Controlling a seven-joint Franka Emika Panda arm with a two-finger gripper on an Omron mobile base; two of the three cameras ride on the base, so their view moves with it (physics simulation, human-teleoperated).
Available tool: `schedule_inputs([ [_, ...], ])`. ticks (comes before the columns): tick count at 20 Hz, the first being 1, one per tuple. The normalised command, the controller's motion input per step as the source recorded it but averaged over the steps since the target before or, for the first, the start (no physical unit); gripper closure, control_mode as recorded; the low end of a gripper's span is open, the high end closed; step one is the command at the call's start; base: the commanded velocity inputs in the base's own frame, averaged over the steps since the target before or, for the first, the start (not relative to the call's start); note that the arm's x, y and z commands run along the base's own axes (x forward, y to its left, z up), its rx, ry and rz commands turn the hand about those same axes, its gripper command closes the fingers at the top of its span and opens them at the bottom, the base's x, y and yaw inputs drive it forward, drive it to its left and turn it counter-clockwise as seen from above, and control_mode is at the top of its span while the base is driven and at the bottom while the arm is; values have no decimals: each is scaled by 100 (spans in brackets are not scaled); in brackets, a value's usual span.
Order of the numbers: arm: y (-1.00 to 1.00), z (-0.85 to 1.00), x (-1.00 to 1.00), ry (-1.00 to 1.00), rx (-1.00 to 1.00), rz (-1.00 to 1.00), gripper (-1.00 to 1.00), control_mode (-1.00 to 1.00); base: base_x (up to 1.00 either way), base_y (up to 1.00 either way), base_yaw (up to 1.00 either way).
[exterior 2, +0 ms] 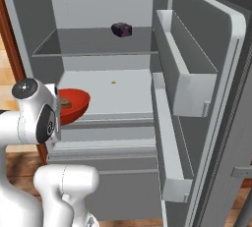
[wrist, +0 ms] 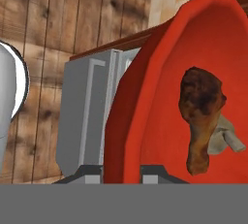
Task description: Pick the chicken drumstick and garlic from their plates and place them in the bowl. Then put the bowl in the fridge.
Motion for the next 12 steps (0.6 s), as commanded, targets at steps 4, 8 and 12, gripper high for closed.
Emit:
schedule_inputs([
  [4,0,0,0,0,0,0,100,100,16,-8,0],
  [8,0,0,0,0,0,0,100,100,0,0,0],
  [12,0,0,0,0,0,0,100,100,0,0,0],
])
